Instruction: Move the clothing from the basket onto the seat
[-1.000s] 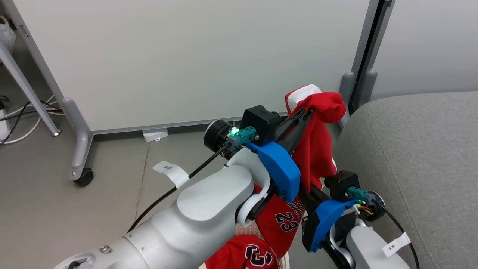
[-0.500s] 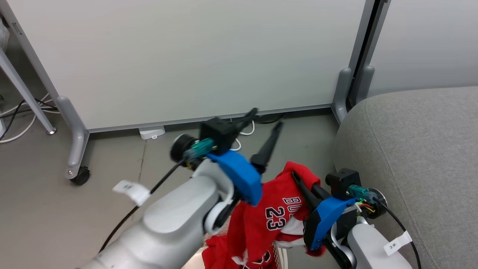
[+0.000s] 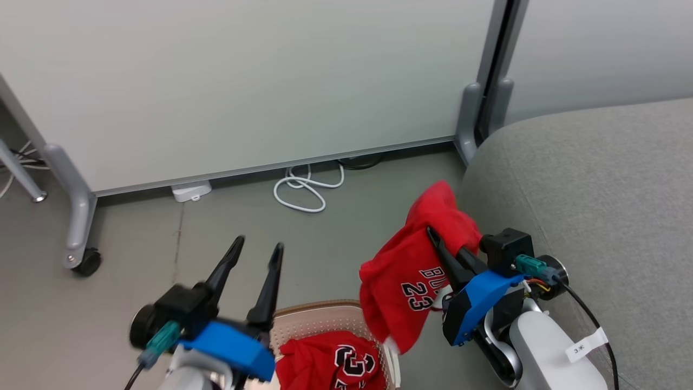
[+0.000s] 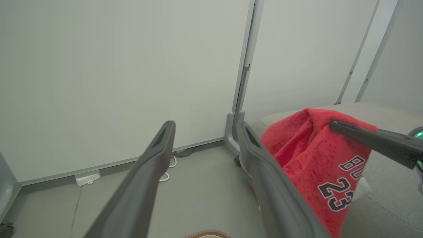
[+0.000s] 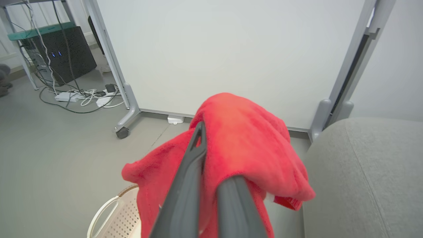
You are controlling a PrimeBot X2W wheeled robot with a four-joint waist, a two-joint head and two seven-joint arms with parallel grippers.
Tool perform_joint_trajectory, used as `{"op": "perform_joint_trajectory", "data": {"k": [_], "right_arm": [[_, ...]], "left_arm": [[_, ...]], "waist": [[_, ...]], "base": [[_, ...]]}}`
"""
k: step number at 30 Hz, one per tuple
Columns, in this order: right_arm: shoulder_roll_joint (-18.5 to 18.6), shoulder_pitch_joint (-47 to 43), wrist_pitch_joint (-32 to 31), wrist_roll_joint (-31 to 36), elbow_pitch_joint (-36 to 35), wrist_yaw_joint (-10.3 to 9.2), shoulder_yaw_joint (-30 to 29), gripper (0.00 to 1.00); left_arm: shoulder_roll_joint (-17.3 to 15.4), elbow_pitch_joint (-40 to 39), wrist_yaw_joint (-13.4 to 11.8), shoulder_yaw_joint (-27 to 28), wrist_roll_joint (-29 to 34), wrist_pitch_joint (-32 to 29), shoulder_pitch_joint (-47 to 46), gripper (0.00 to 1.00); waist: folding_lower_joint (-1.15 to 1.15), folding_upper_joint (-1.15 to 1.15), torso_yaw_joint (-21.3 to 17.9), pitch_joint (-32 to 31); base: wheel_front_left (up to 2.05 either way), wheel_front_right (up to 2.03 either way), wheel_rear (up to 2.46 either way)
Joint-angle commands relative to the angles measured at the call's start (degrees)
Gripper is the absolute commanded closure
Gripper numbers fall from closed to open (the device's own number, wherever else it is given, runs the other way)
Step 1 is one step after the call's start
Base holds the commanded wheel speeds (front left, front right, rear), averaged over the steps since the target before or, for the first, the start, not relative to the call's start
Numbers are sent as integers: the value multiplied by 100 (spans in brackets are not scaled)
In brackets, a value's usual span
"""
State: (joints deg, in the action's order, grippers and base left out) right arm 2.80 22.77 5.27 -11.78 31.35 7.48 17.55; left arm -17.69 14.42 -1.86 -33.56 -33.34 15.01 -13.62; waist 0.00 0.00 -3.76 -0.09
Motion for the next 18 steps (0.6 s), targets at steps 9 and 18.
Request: {"op": "perform_joint_trajectory", "data": {"k": [9, 18], "right_arm": [[16, -263, -158, 118, -544, 3, -101, 100], [16, -566, -264, 96, -1096, 3, -265, 100]], "left_arm": [[162, -539, 261, 1328, 831, 25, 1196, 0], [564, -687, 617, 2009, 1357, 26, 1572, 0]], "waist": [[0, 0, -564, 86], [0, 0, -1259, 177]], "base": [[0, 0, 0], [0, 0, 0]]}}
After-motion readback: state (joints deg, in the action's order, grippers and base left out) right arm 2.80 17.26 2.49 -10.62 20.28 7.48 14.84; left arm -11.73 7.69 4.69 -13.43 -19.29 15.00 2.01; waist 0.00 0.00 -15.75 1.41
